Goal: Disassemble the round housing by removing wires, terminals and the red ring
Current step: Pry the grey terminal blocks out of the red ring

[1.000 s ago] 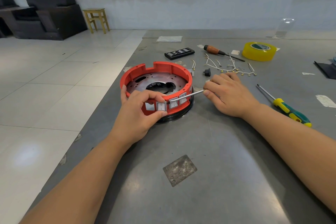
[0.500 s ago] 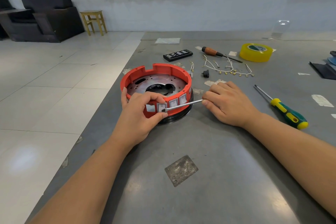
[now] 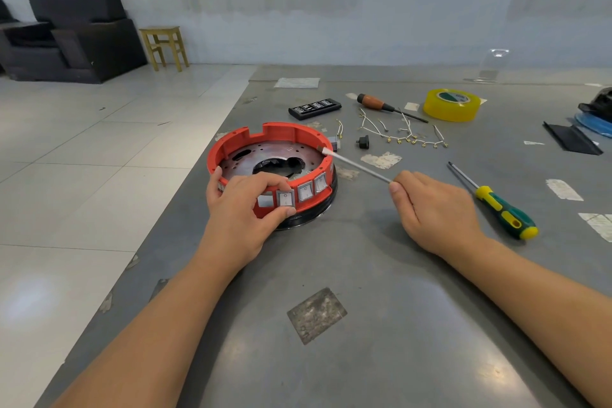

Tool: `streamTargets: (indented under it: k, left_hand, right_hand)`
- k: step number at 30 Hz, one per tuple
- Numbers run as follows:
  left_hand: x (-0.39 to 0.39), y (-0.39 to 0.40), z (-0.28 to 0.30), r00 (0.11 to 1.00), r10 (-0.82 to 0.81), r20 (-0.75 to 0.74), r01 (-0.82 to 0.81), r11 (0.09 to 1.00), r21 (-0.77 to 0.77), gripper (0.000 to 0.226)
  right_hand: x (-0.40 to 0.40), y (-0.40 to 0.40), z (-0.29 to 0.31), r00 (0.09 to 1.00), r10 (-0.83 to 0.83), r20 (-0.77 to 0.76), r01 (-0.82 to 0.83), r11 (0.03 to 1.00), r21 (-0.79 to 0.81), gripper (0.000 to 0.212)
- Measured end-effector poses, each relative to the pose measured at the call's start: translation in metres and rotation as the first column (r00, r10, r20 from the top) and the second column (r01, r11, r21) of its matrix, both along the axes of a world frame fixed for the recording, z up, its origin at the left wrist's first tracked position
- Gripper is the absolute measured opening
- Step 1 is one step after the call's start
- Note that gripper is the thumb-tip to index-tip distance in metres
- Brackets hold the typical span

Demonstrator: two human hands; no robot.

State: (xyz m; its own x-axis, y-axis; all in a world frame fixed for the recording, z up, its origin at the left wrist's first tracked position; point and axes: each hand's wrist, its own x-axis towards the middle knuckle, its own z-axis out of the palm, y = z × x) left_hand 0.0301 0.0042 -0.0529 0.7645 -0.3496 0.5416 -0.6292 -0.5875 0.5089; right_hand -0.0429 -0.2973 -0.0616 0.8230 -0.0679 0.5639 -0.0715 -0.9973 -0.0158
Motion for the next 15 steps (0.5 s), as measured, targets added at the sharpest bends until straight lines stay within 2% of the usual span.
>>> streamTargets:
  k: [5,8,12,15]
  left_hand:
    - [0.003,0.0017,-0.0006,0.999,-0.011,0.03,0.011,1.0,-0.003,0.036]
    - [0.0051,0.0038,-0.0026,0.998,-0.027,0.048,0.027,1.0,0.006,0.037]
    - [0.0063,0.0066,-0.004,0.998,-0.022,0.054,0.023,1.0,-0.017,0.027]
    - [0.0069,0.0057,-0.0036,0.999,-0.007,0.052,0.01,0.999,-0.05,0.018]
  right_hand:
    - [0.0048,0.0025,-0.0014,0.974,-0.193,-0.119,0.196,0.98,0.022,0.027]
    - [0.0048,0.0026,-0.0001,0.955,-0.261,-0.143,0.258,0.965,-0.042,0.028]
    - [0.0052,0.0046,0.0046,0.933,-0.329,-0.147,0.3,0.935,-0.19,0.031]
    - [0.0064,0.005,0.0054,0.925,-0.324,-0.2,0.281,0.935,-0.215,0.031]
